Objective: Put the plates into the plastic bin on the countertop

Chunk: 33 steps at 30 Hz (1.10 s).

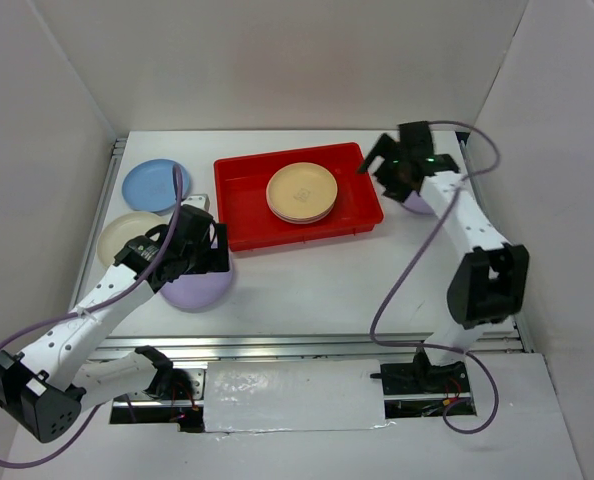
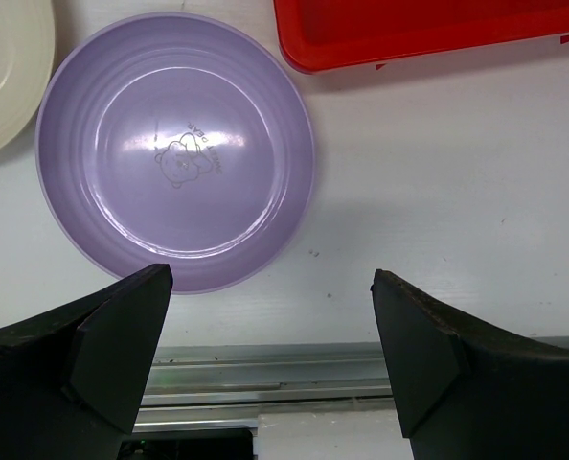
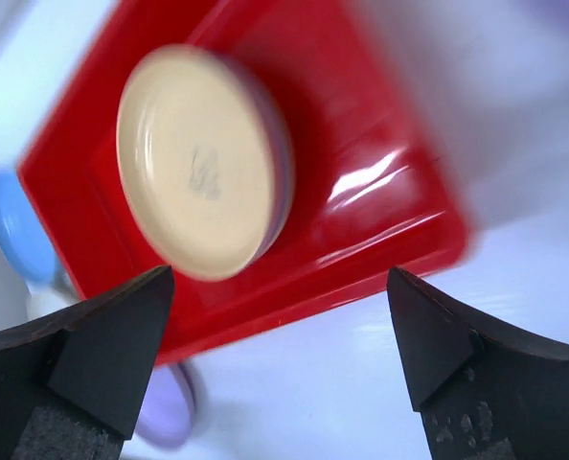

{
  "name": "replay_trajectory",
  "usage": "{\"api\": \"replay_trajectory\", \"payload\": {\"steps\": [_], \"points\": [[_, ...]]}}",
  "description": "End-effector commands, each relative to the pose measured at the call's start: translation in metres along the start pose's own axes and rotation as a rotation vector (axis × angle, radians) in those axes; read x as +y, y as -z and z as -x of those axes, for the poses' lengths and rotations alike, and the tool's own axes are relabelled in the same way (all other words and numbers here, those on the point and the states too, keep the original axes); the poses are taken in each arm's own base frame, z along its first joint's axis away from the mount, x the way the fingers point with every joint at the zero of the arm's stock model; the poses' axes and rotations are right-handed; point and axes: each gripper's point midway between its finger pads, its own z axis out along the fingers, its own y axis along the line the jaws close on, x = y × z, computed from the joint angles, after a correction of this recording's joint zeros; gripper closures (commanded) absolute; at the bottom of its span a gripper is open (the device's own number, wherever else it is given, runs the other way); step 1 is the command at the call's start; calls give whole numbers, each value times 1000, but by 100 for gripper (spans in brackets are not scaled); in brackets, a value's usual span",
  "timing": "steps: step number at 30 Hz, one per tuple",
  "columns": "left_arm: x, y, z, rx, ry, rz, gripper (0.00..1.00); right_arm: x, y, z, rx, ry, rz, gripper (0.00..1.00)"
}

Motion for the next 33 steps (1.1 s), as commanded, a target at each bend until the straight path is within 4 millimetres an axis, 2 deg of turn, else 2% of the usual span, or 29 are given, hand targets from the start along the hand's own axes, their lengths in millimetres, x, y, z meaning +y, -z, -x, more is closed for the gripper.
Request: {"api": "replay_trajectory", "payload": {"steps": [1,3,7,9,11,13,17,22,24,30,33], "points": [[-3,4,7,-33,11,-24,1,-63,36,74,-217,-111,-53,0],[-2,6,9,-42,15,-26,1,-129,36,92,-250,-187,-202,0],[-2,8,9,-49,18,-29,1,-210,24,103,-238,-306,-344,1],[-2,9,9,-54,18,-30,1,-226,11,104,-203,-344,-338,3],[-2,7,8,-45,14,-30,1,-241,9,115,-222,-382,-350,6],[-2,6,8,-40,12,-24,1,-248,5,123,-256,-399,-341,6],[-3,5,6,-32,3,-30,1,-249,-4,135,-268,-414,-317,6],[-5,5,6,-31,-1,-42,1,-264,-38,130,-198,-424,-363,9],[-5,4,6,-25,-6,-39,1,-271,-53,121,-162,-433,-384,12],[-5,2,5,-14,-10,-32,1,-281,-70,112,-138,-454,-399,27],[-5,1,6,-18,-8,-31,1,-284,-77,108,-119,-449,-404,40]]}}
